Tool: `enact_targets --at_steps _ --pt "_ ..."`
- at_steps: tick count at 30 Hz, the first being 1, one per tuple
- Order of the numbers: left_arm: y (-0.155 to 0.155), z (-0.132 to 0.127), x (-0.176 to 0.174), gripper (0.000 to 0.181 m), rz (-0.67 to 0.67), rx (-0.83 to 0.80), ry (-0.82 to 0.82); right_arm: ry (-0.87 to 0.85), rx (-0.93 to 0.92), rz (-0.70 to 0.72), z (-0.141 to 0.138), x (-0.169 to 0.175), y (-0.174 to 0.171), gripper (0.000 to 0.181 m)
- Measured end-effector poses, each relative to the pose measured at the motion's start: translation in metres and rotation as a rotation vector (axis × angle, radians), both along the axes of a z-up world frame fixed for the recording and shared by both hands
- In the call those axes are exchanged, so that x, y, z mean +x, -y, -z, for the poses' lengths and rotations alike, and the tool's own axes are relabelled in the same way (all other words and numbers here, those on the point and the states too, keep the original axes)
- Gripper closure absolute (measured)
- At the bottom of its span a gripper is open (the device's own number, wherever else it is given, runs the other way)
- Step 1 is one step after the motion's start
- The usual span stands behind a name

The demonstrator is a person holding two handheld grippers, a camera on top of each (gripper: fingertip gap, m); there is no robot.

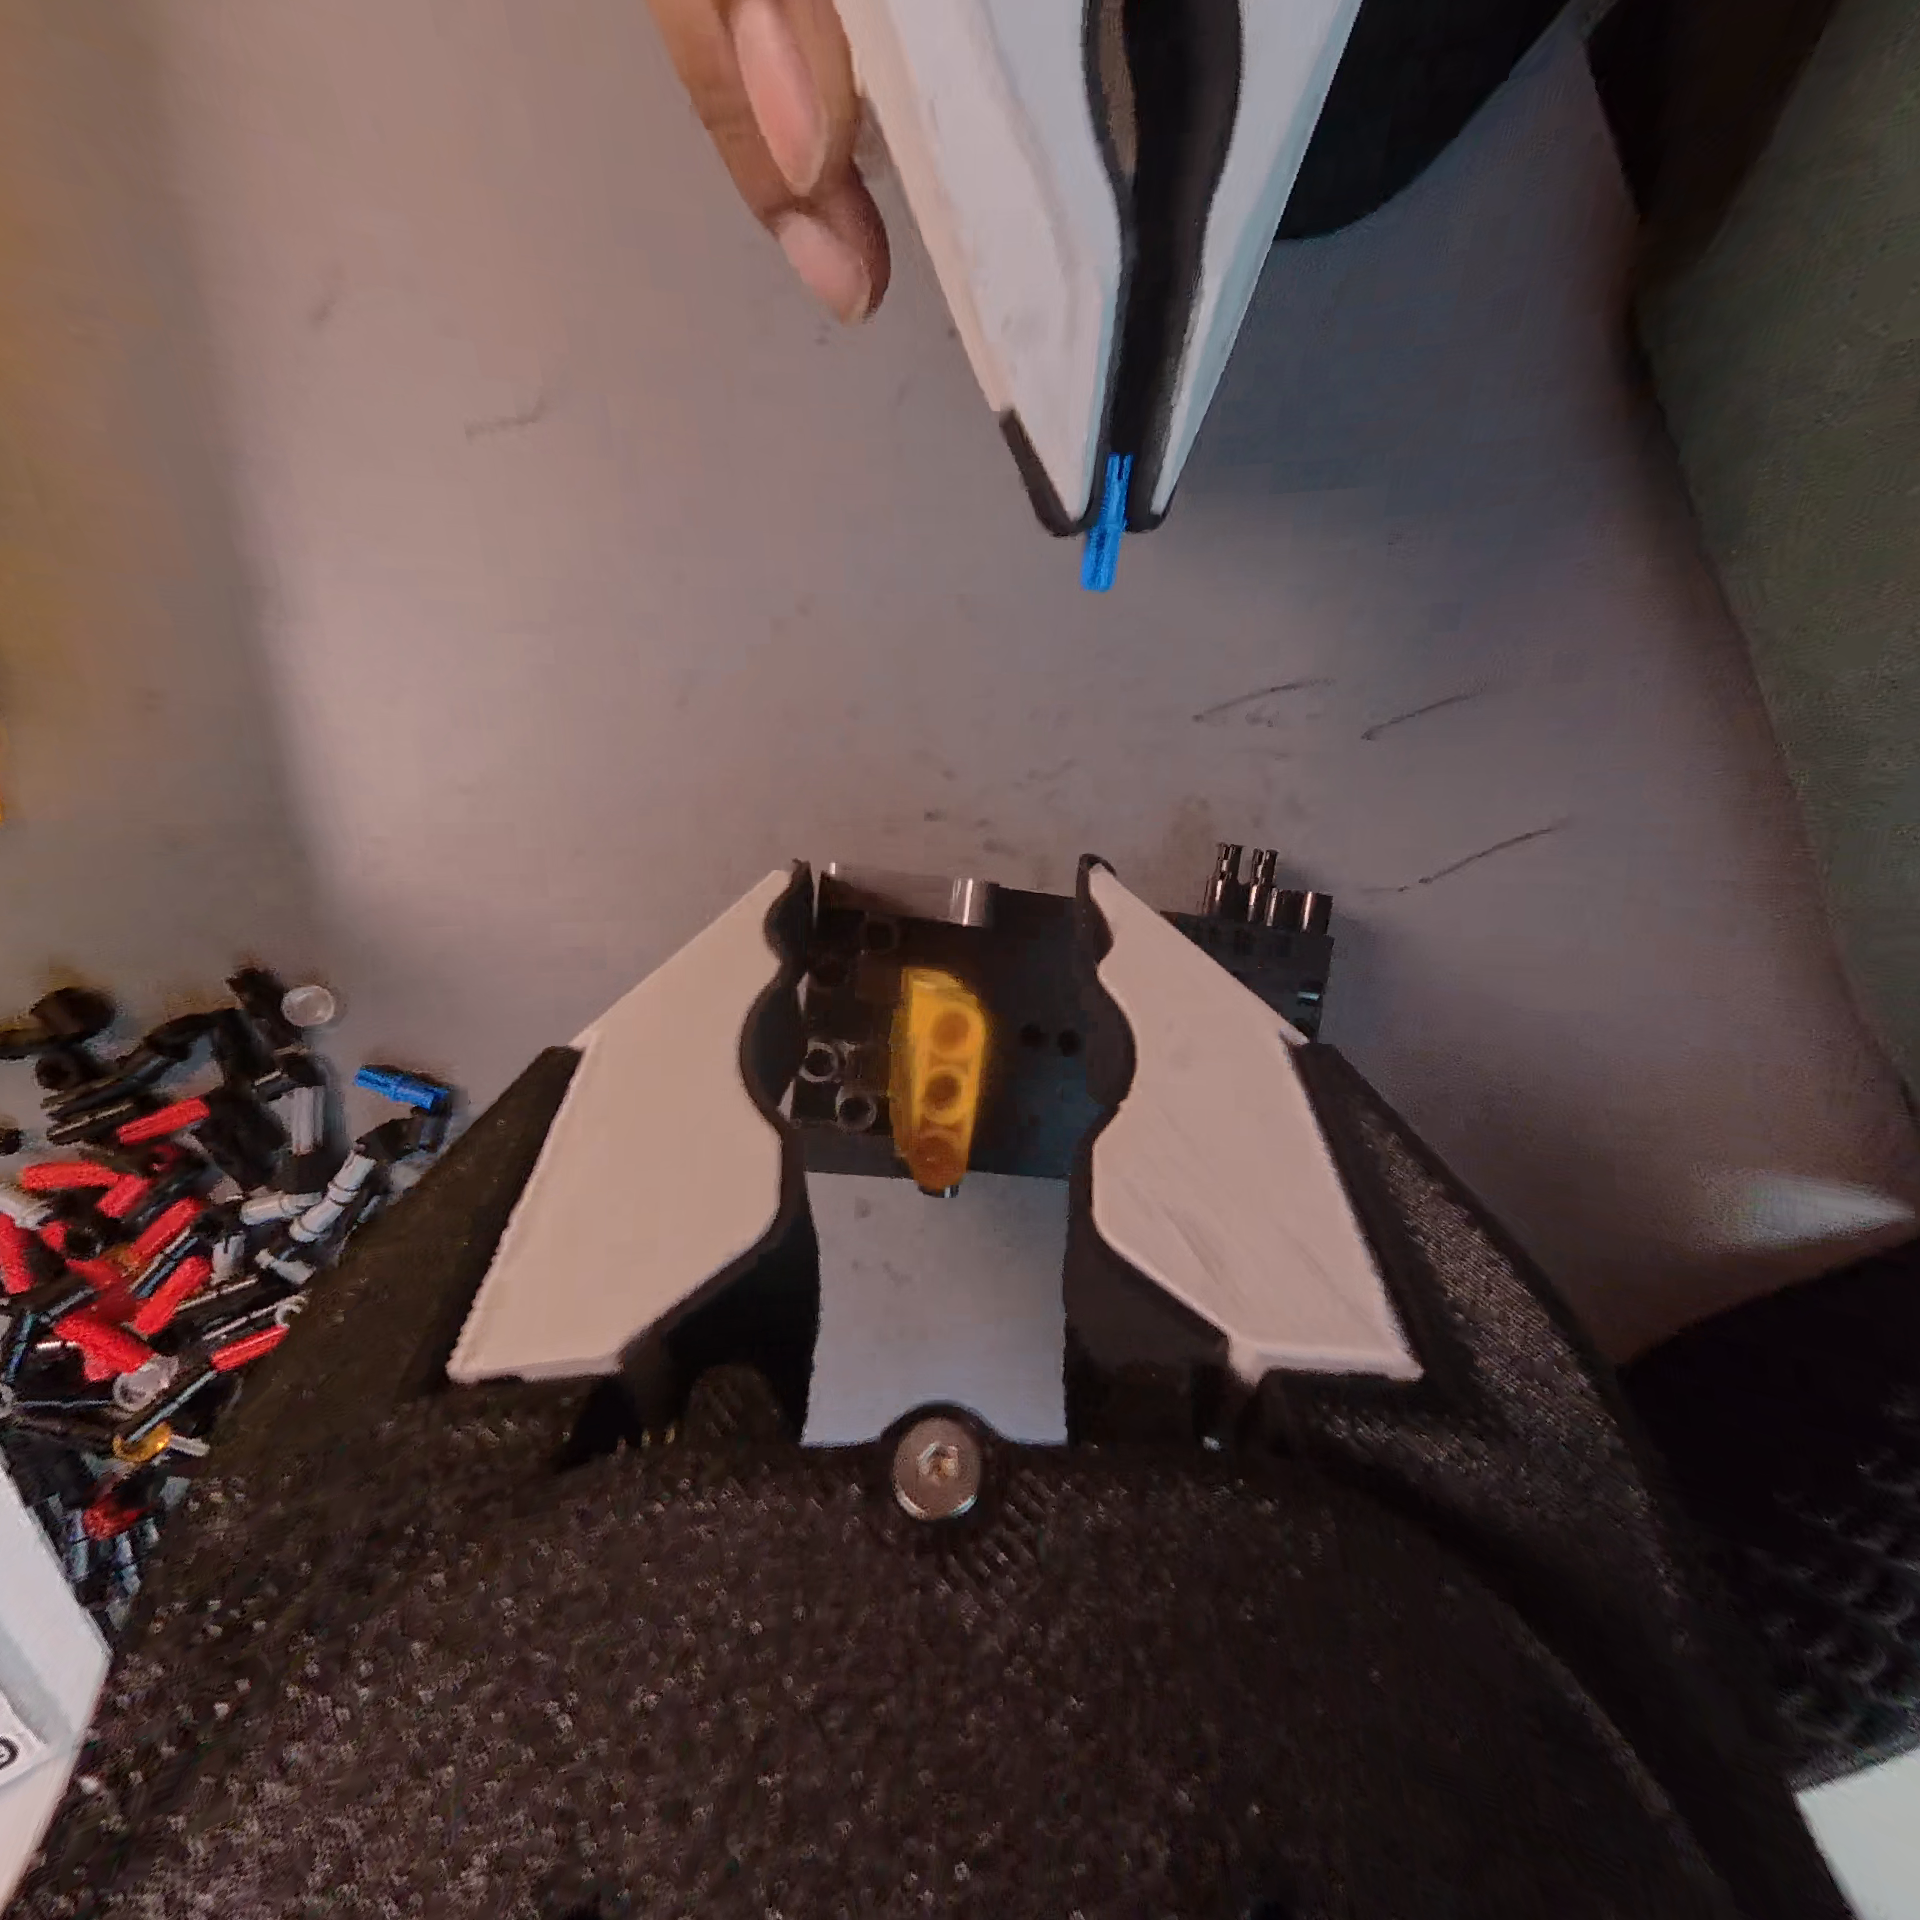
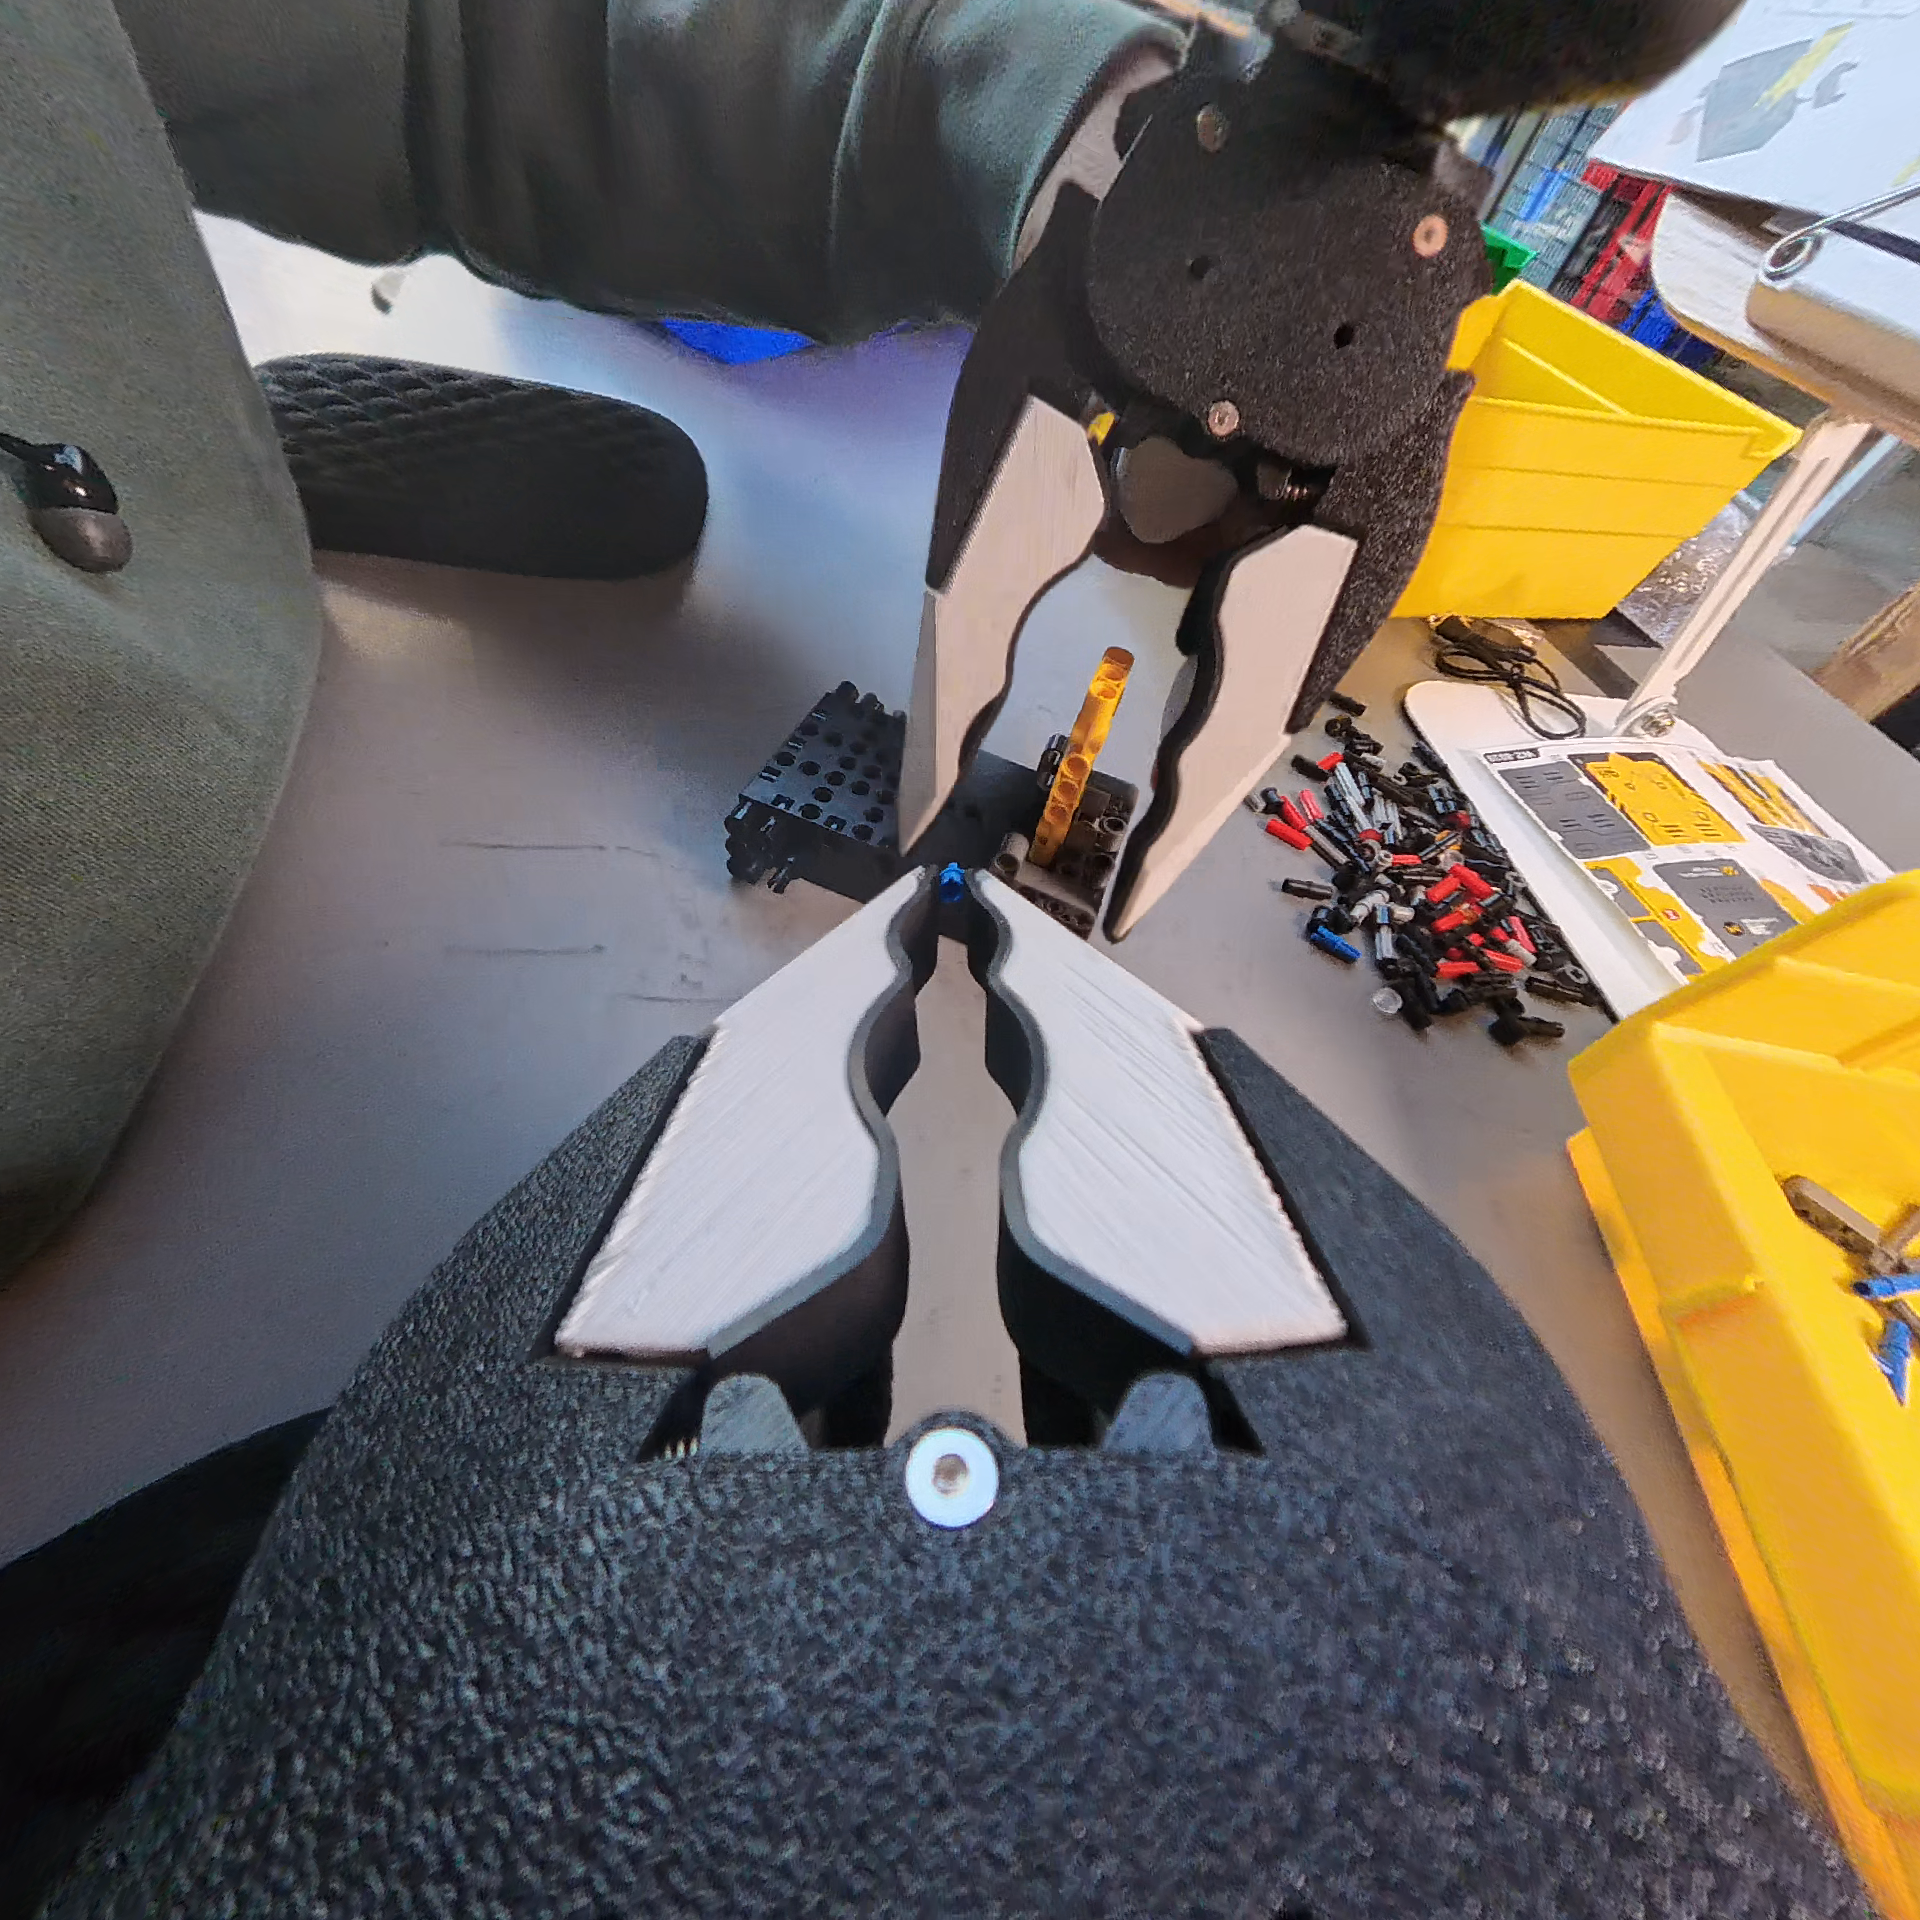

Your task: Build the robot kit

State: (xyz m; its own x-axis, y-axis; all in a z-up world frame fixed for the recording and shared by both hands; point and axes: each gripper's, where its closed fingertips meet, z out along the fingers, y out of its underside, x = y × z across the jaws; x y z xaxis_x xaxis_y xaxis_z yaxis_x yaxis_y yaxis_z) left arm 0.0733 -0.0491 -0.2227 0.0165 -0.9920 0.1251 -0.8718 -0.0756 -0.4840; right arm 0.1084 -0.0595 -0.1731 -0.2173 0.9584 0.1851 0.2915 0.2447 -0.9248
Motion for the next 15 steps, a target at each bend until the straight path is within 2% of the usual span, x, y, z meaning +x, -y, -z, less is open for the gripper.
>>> enact_targets --at_steps 3,7,11,15 --pt "-0.002 0.006 -0.002 0.147 0.024 -0.017 -0.03 -0.021 -0.01 0.009 0.0 0.007 -0.001 0.177" --pt "0.003 0.005 -0.001 0.148 0.038 0.012 0.03 -0.05 -0.029 0.019 -0.001 0.012 -0.004 0.177" --pt "0.02 -0.017 0.013 0.148 -0.008 0.009 0.291 -0.114 -0.039 -0.003 -0.014 0.009 -0.003 0.177" --pt "0.039 -0.051 0.028 0.148 -0.105 -0.03 0.612 -0.2 -0.075 -0.105 -0.038 0.004 0.012 0.177"
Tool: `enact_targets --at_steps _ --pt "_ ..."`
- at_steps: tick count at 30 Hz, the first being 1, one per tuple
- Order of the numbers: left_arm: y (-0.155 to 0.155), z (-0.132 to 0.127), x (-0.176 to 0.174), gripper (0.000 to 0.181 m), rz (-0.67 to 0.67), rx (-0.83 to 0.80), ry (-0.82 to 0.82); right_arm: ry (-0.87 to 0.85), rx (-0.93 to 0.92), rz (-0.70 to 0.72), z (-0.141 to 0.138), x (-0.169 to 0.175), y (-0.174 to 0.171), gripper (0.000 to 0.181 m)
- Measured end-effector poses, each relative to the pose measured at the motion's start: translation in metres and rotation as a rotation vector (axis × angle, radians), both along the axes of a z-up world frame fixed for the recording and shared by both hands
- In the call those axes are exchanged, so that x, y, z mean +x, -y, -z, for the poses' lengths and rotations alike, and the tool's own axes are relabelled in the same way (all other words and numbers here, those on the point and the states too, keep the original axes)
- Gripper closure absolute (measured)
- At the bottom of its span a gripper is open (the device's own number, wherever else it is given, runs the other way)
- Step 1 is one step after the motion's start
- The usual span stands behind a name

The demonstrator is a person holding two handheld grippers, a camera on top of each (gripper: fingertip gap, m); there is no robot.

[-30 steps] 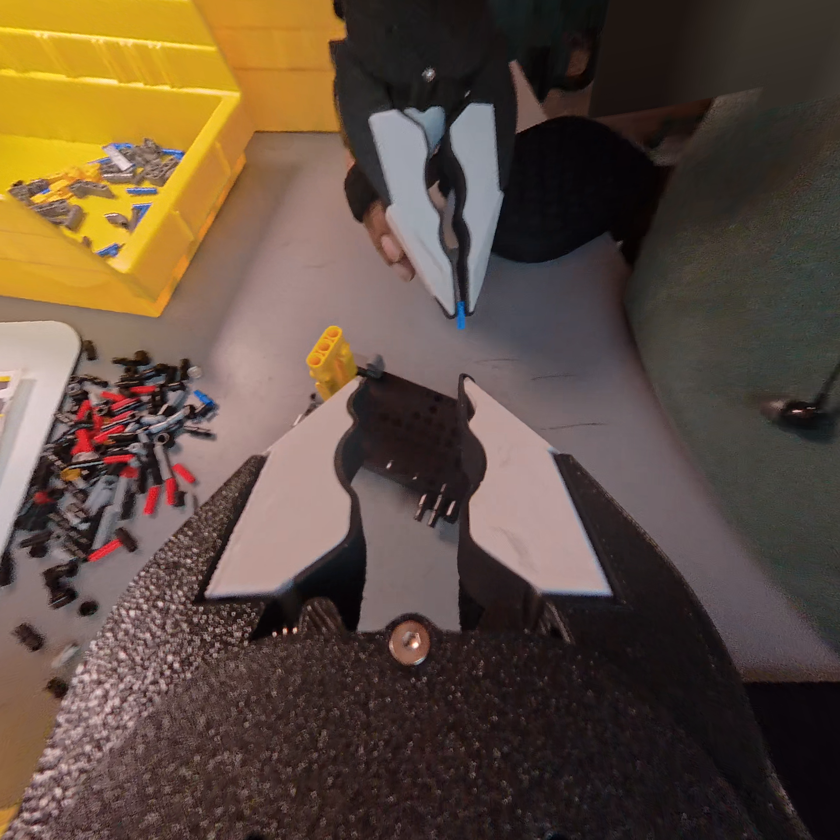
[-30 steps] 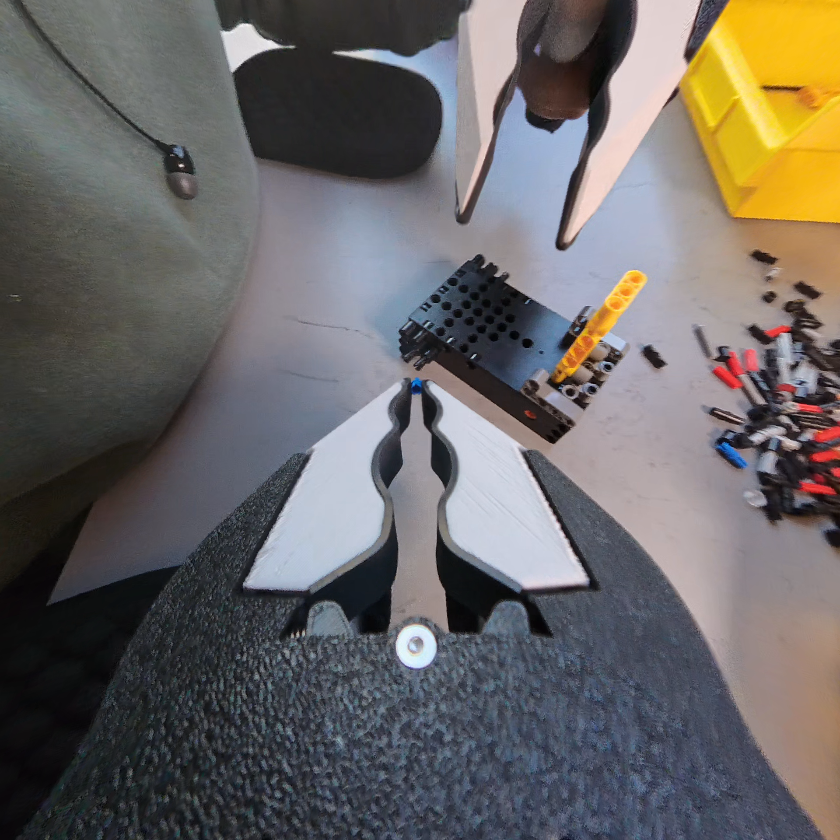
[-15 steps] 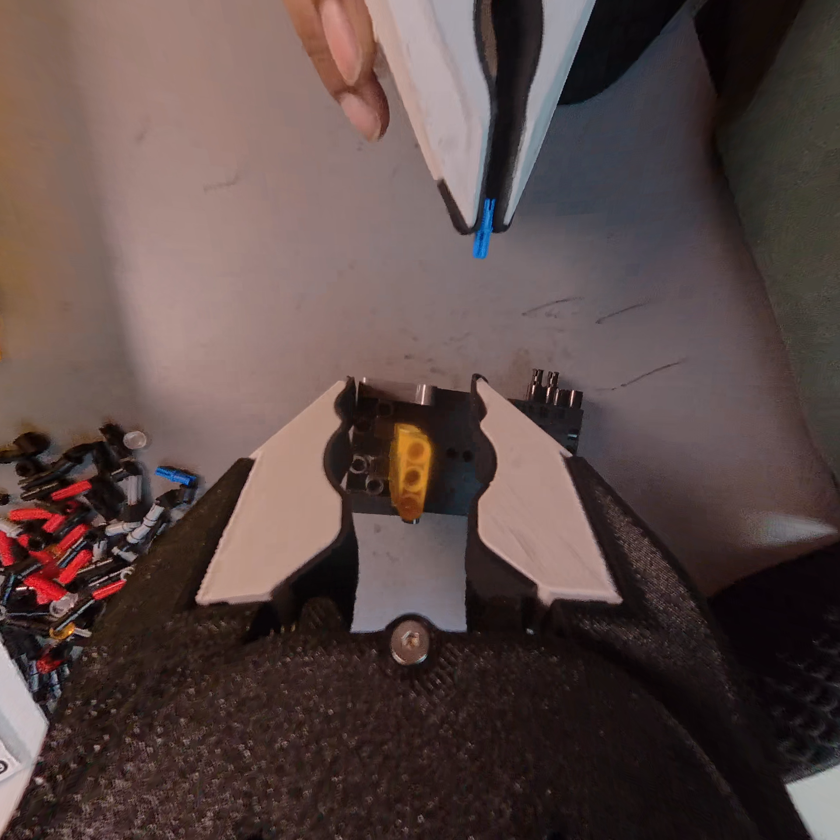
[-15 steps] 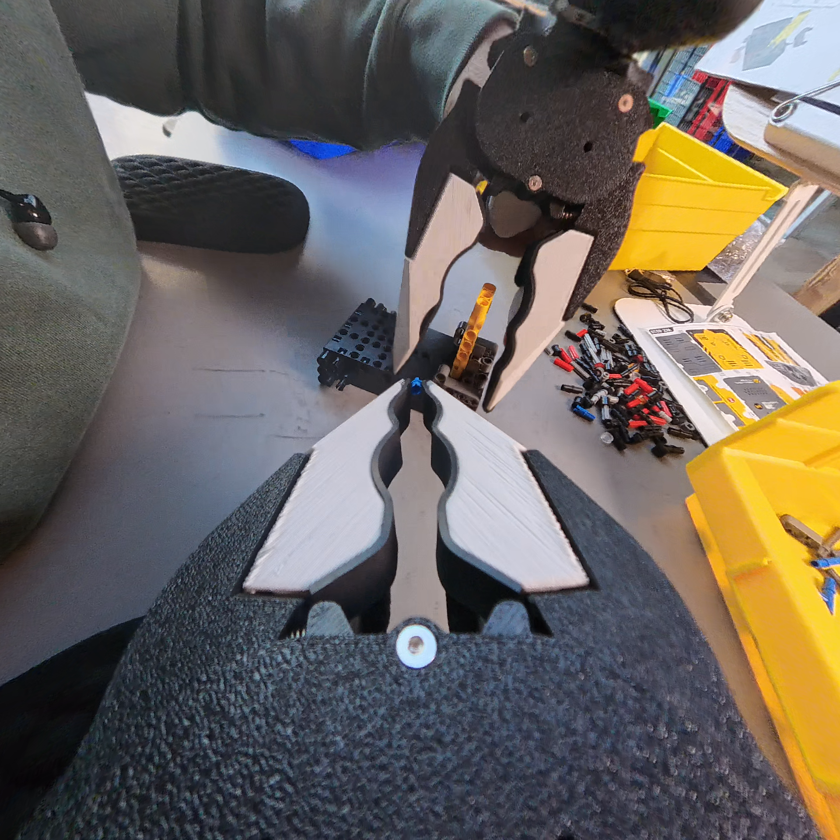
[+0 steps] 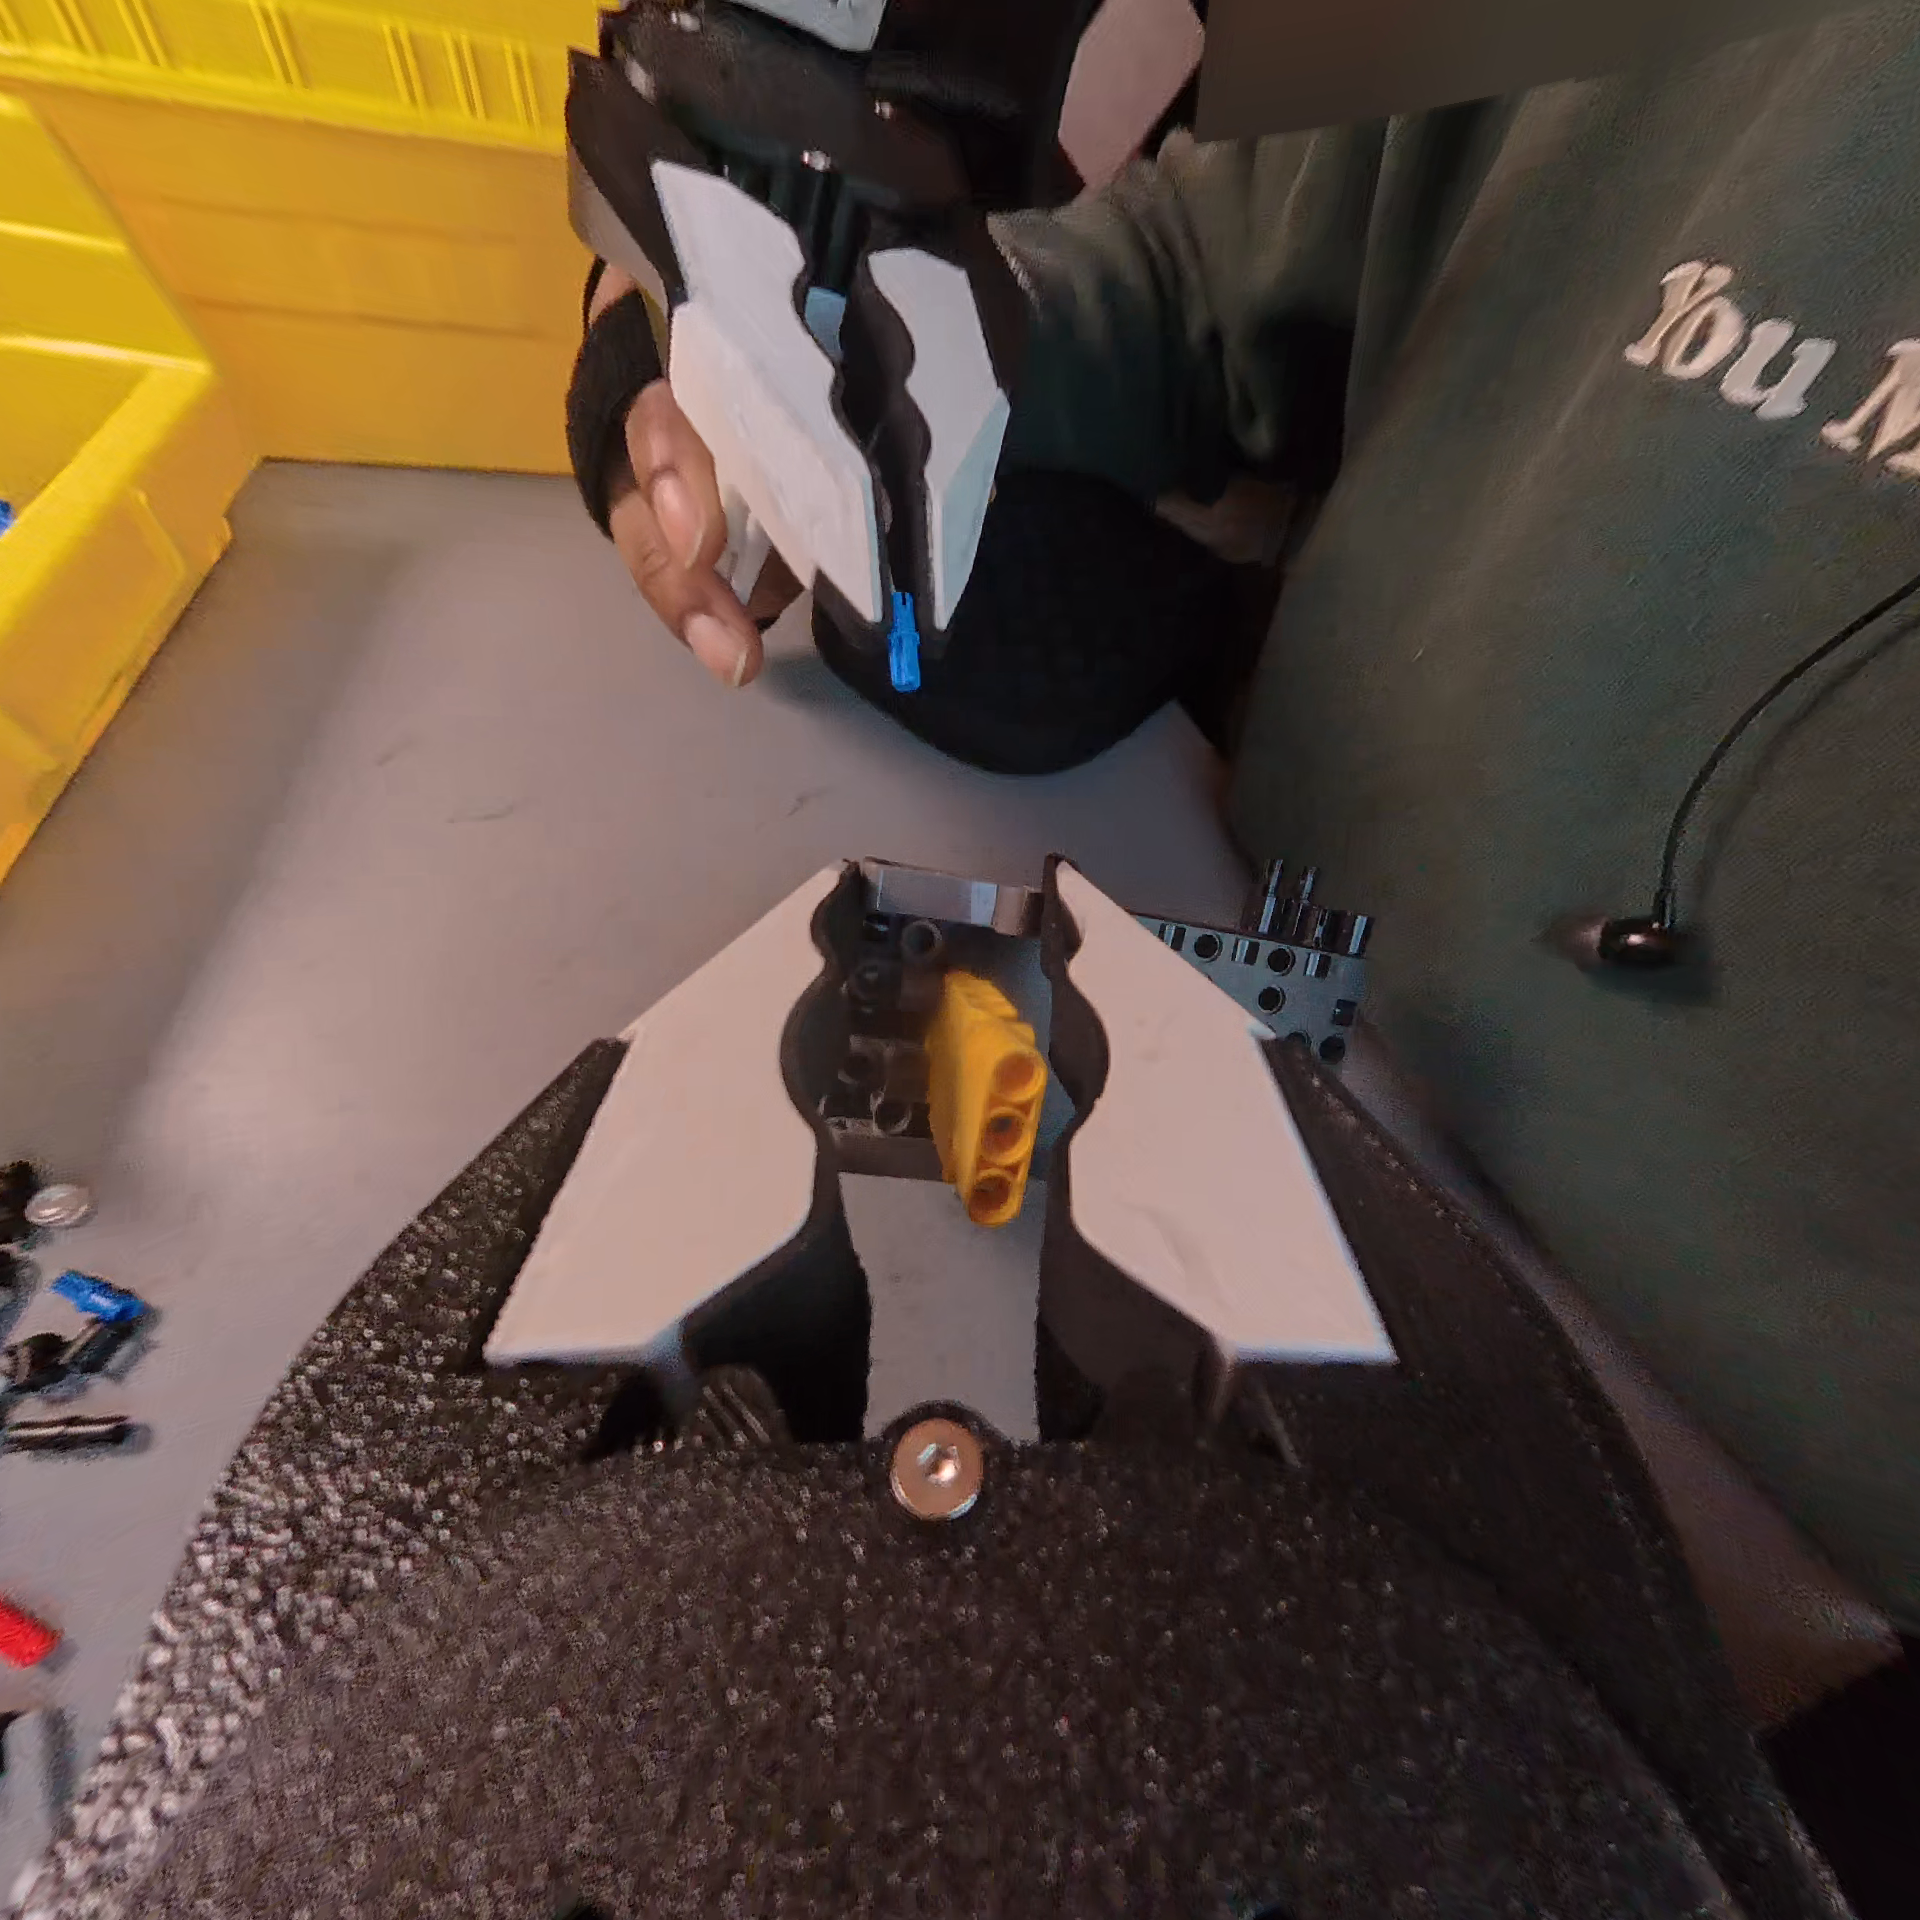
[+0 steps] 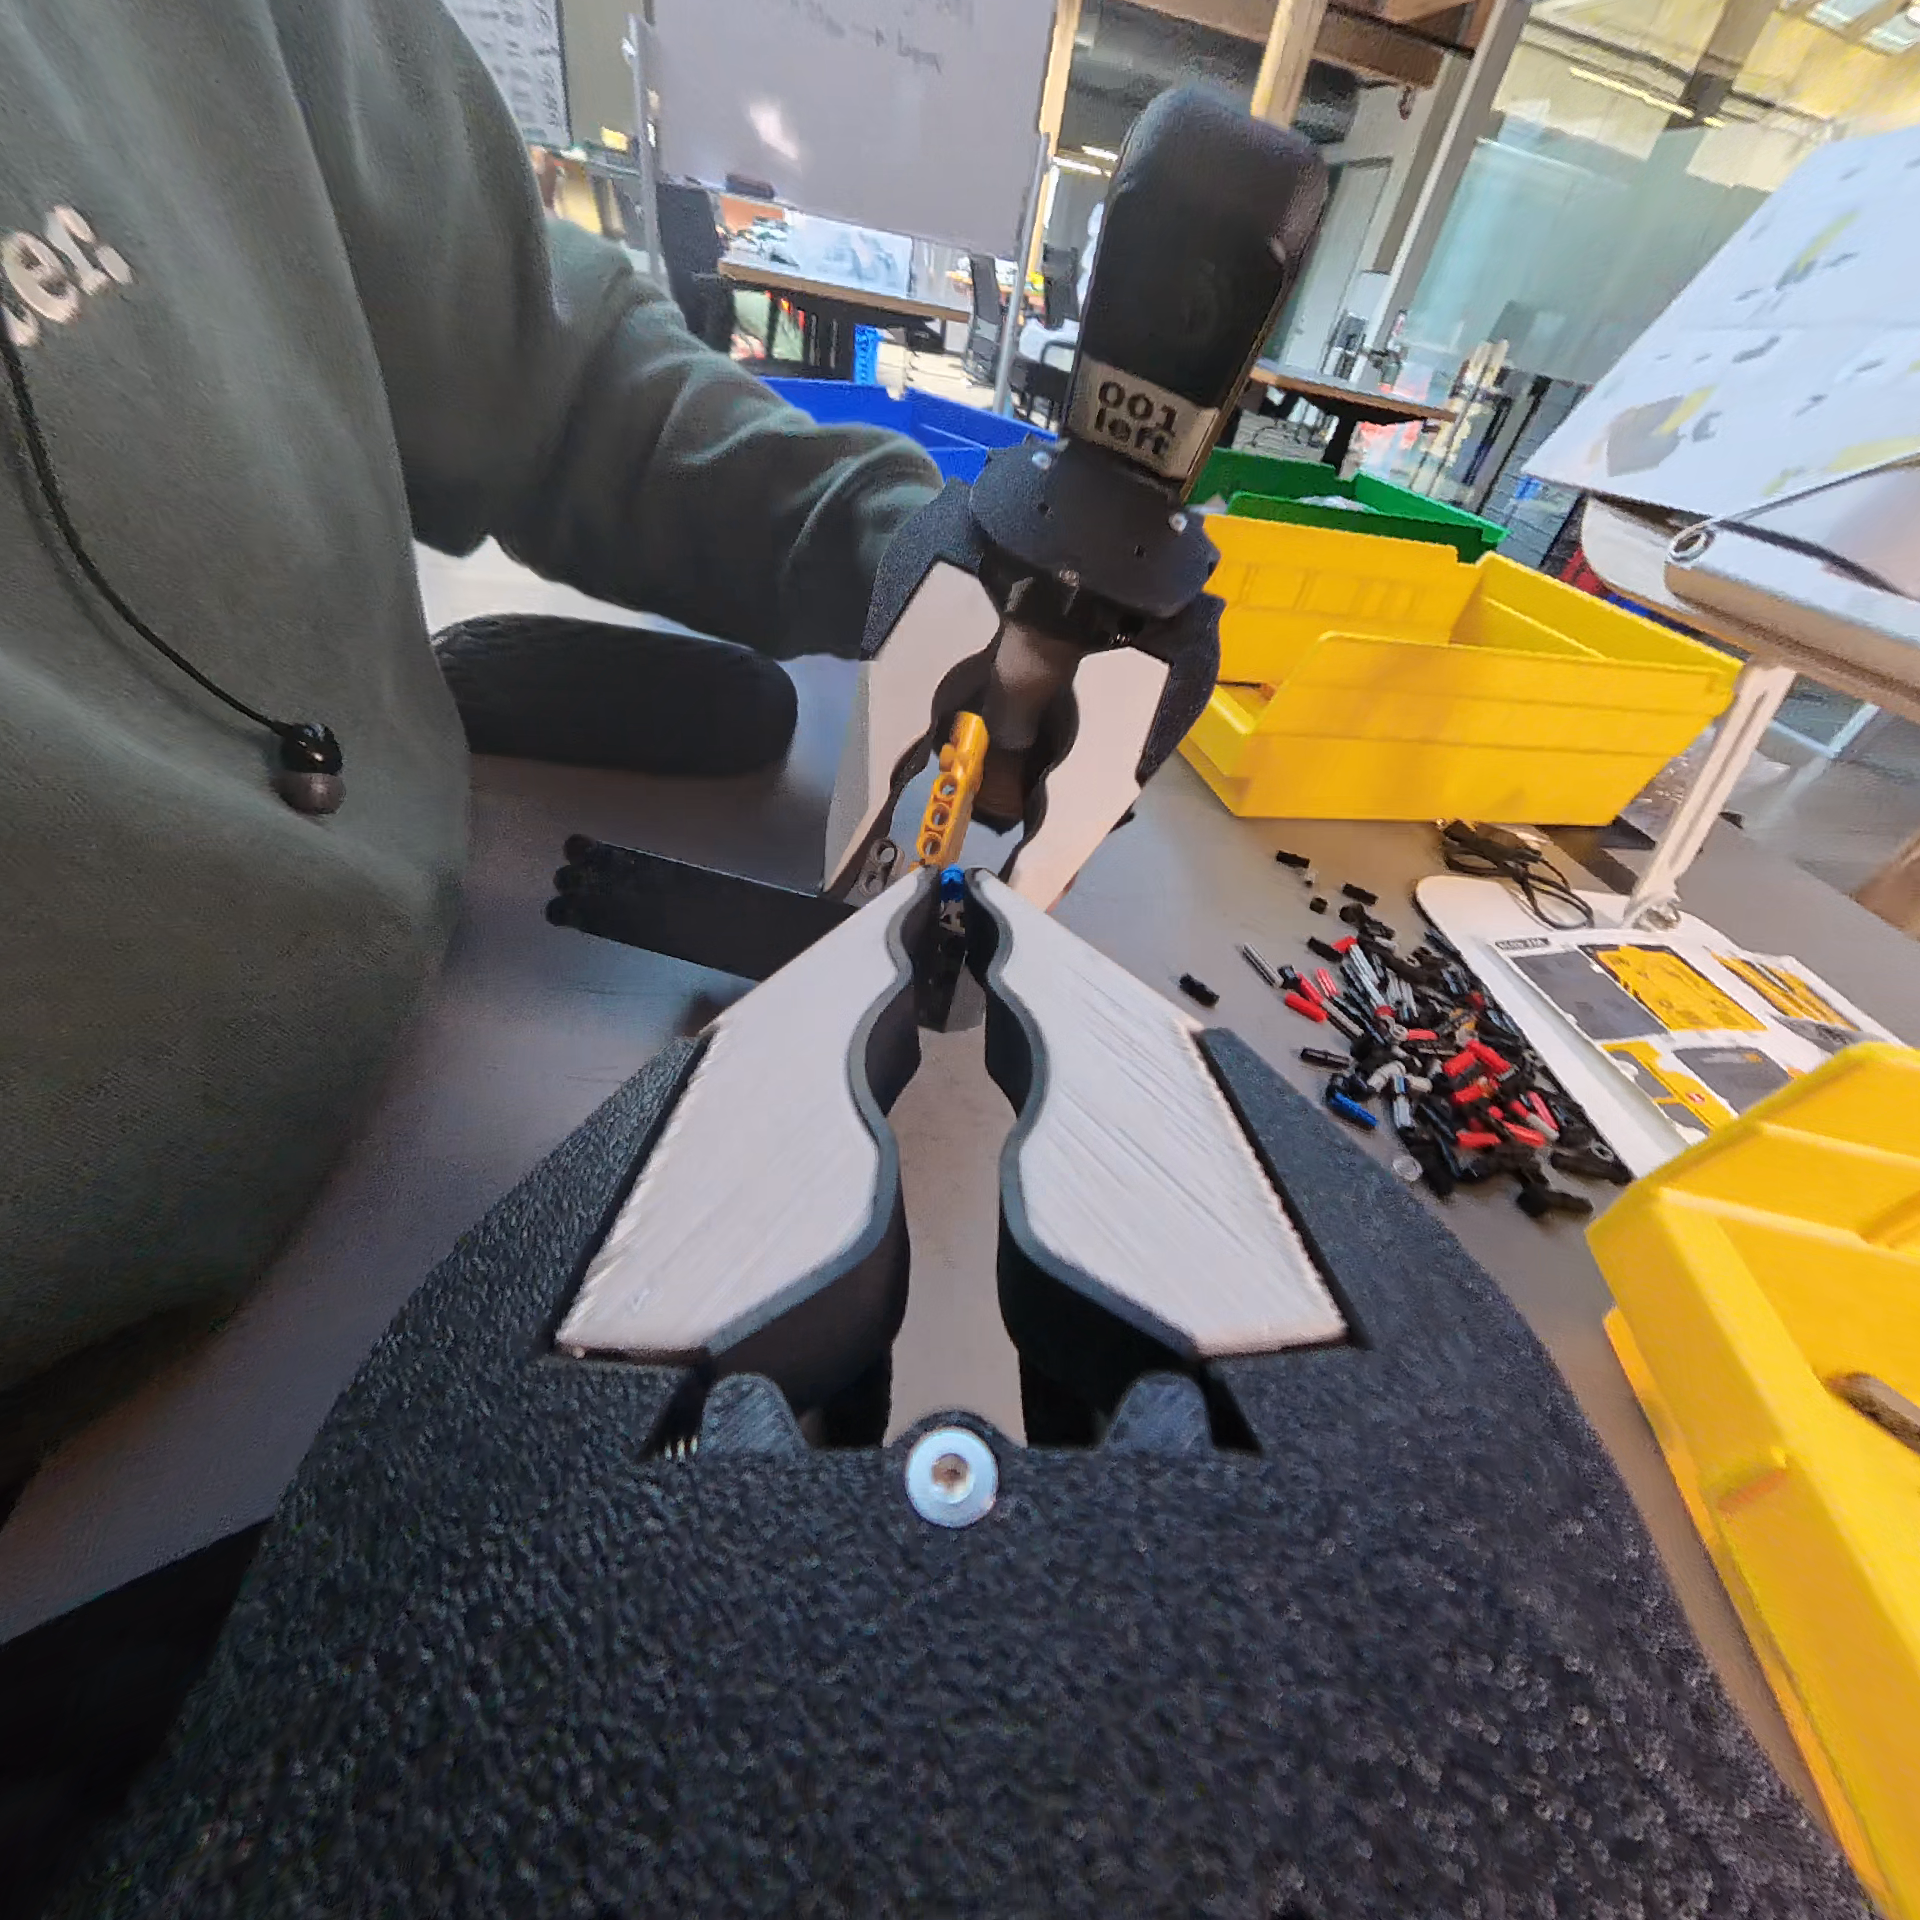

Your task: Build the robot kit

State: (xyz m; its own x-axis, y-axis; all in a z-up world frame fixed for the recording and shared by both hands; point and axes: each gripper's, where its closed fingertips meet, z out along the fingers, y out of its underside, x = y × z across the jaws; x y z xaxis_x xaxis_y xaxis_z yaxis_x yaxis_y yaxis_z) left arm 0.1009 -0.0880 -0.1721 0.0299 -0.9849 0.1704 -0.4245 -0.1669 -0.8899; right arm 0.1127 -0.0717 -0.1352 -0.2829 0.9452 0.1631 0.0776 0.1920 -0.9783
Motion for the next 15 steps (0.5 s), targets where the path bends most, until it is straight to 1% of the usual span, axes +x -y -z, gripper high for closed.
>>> enact_targets --at_steps 2,4,6,9,12,15 --pt "0.008 -0.005 0.005 0.148 -0.042 -0.014 0.089 0.006 0.003 -0.061 -0.004 -0.003 0.008 0.177" --pt "0.015 -0.004 0.007 0.148 -0.071 -0.019 0.125 0.056 0.021 -0.125 0.001 -0.005 0.018 0.176" --pt "0.021 -0.004 0.009 0.148 -0.079 -0.014 0.135 0.102 0.06 -0.141 0.009 -0.009 0.022 0.177" --pt "0.026 -0.008 0.009 0.148 -0.061 -0.024 0.163 0.146 0.074 -0.175 0.017 -0.014 0.028 0.177" --pt "0.029 -0.01 0.006 0.148 -0.028 -0.053 0.177 0.165 0.102 -0.189 0.016 -0.016 0.03 0.177" --pt "0.032 -0.008 0.004 0.148 0.003 -0.093 0.162 0.2 0.196 -0.188 0.02 -0.017 0.032 0.177"
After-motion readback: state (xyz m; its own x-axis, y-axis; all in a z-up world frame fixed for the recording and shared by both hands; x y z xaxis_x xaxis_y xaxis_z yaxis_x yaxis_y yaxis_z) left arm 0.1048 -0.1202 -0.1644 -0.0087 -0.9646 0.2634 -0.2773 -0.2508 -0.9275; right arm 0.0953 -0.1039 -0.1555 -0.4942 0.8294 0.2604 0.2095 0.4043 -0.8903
